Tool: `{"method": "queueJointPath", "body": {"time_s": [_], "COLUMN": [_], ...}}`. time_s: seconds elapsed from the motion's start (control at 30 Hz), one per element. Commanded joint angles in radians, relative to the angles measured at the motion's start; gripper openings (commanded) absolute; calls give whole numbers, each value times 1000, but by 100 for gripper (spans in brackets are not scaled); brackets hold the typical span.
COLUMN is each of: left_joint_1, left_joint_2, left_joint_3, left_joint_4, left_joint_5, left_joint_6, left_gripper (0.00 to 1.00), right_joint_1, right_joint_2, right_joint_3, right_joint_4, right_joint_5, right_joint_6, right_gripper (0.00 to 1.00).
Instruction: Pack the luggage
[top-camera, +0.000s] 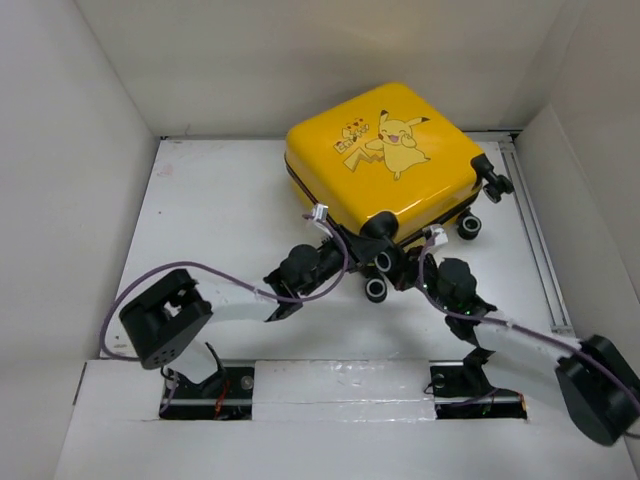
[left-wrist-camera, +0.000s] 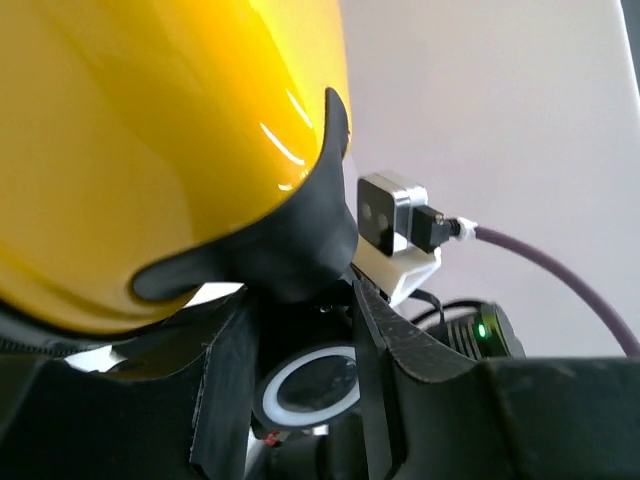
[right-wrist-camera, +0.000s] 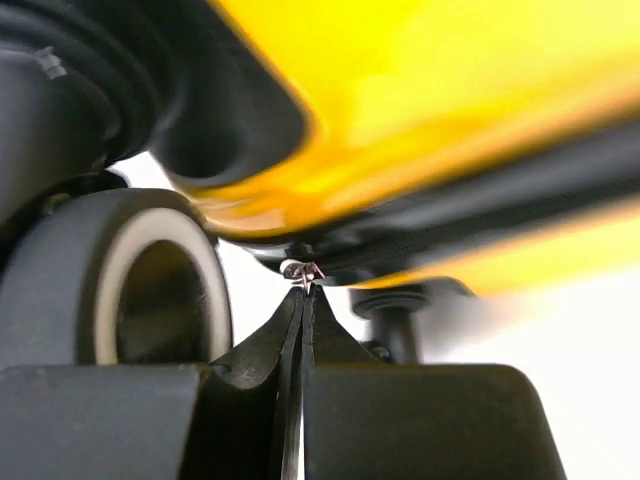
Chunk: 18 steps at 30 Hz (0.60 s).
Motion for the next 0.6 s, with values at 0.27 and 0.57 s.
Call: {"method": "queueJointPath", "body": {"time_s": [0.27,0.57], "left_joint_1": [-28,-69], "left_joint_2": [334,464], "left_joint_3": [532,741], "left_joint_4": [140,89], "left_joint_5": [168,228], "left_joint_6": [-64,-107], "left_gripper": [0,0], "right_joint_1": [290,433], "right_joint_2": [-135,263], "right_joint_3": [-99,-89], "right_joint_4": [224,786], "right_joint_5": [642,745], "right_joint_6": [-160,-322], "right_gripper": [0,0]}}
